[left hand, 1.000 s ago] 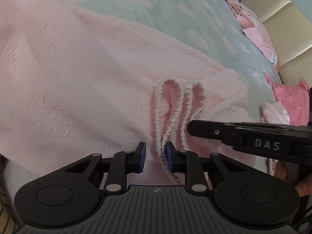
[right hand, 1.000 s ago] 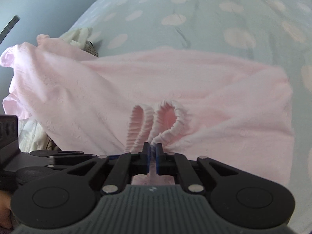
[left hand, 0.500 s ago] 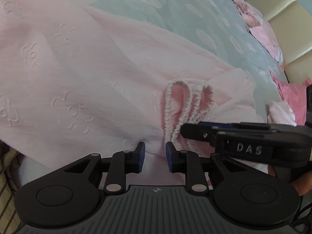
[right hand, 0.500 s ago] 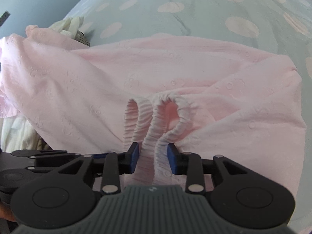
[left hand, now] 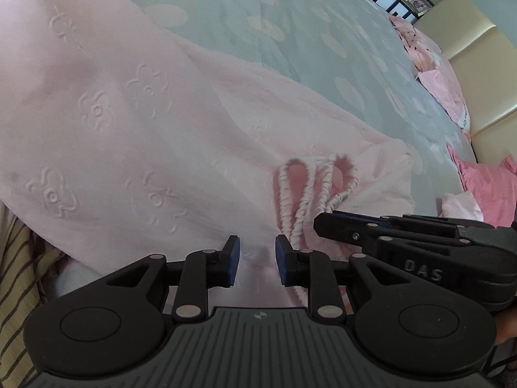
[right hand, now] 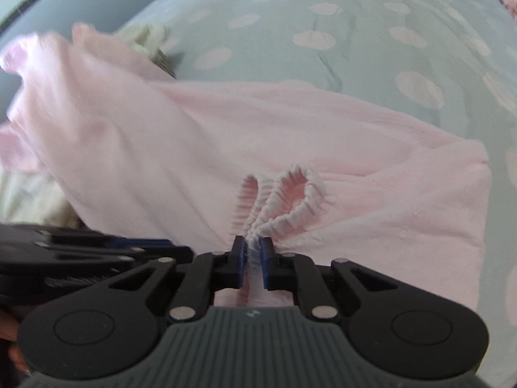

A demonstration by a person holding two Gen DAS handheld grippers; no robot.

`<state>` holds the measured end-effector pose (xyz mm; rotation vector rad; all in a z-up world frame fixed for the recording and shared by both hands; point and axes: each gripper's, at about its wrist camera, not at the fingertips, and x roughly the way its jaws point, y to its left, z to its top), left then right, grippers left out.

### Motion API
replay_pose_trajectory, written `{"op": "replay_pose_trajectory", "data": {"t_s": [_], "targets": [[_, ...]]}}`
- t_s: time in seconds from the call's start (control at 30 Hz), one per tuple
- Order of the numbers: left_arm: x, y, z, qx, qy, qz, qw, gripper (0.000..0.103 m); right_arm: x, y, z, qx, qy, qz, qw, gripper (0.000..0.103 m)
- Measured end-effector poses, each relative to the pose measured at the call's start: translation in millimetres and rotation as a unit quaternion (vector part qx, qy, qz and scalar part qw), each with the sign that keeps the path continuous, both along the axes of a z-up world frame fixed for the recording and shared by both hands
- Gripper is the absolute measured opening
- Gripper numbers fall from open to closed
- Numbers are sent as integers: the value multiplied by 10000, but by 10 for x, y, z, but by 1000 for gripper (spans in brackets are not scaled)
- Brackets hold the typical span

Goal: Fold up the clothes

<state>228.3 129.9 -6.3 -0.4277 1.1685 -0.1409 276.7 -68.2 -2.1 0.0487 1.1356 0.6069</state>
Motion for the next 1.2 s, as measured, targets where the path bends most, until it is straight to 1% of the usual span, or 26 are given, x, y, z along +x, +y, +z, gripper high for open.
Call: {"op": "replay_pose_trajectory", "data": {"t_s": [0.1, 0.13, 0.2, 0.27, 0.3, 0.37, 0.4, 0.43, 0.47, 0.57, 0.63, 0.73, 0.9, 0.97, 1.0, 1.03, 1.1, 1.2], "targets": [[10, 28, -7, -6, 10, 41, 10000, 21, 15, 105, -68, -45, -46, 24, 10000, 11], [10, 33, -11, -7, 15, 46, 10000, 21, 26, 119, -120, -41, 2, 26, 10000, 12], [13, 39, -18, -61, 14, 29, 10000, 21, 34, 142, -218, -54, 116, 14, 9999, 19], [17, 42, -19, -167, -11, 11, 9999, 22, 24, 125, -237, -22, 164, -50, 9999, 33], [22, 43, -15, -216, -27, 18, 9998, 25, 28, 104, -213, 6, 151, -77, 9999, 33], [31, 48, -2, -293, -82, 98, 9995, 37, 57, 35, -120, 45, 101, -215, 9997, 35], [36, 50, 5, -331, -114, 155, 9993, 45, 76, -14, -65, 91, 86, -327, 9994, 37], [43, 46, 11, -378, -135, 197, 9990, 47, 98, -77, -5, 194, 77, -448, 9988, 42], [55, 34, 14, -435, -139, 198, 9988, 47, 120, -142, 55, 308, 69, -571, 9979, 43], [78, -45, 26, -712, -234, 70, 9972, 51, 155, -330, 212, 381, -51, -862, 9955, 43], [92, -140, 32, -687, -287, -43, 9972, 58, 167, -433, 280, 295, -182, -1057, 9938, 43], [122, -265, -27, -509, -256, -137, 9983, 62, 184, -567, 294, 285, -155, -1229, 9919, 43], [175, -461, -158, -148, -151, -257, 9994, 62, 154, -729, 301, 232, -112, -1312, 9910, 43], [186, -503, -217, -35, -131, -316, 9994, 61, 122, -813, 340, 251, -147, -1327, 9907, 44], [189, -518, -242, 9, -123, -346, 9993, 55, 110, -846, 356, 248, -161, -1327, 9907, 44], [187, -524, -260, 25, -118, -376, 9992, 44, 102, -879, 368, 241, -171, -1327, 9907, 45], [172, -535, -267, 61, -160, -460, 9988, 31, 88, -958, 384, 213, -191, -1353, 9904, 47], [139, -569, -176, 186, -410, -625, 9970, 14, 83, -1108, 398, 135, -197, -1476, 9888, 48]]}}
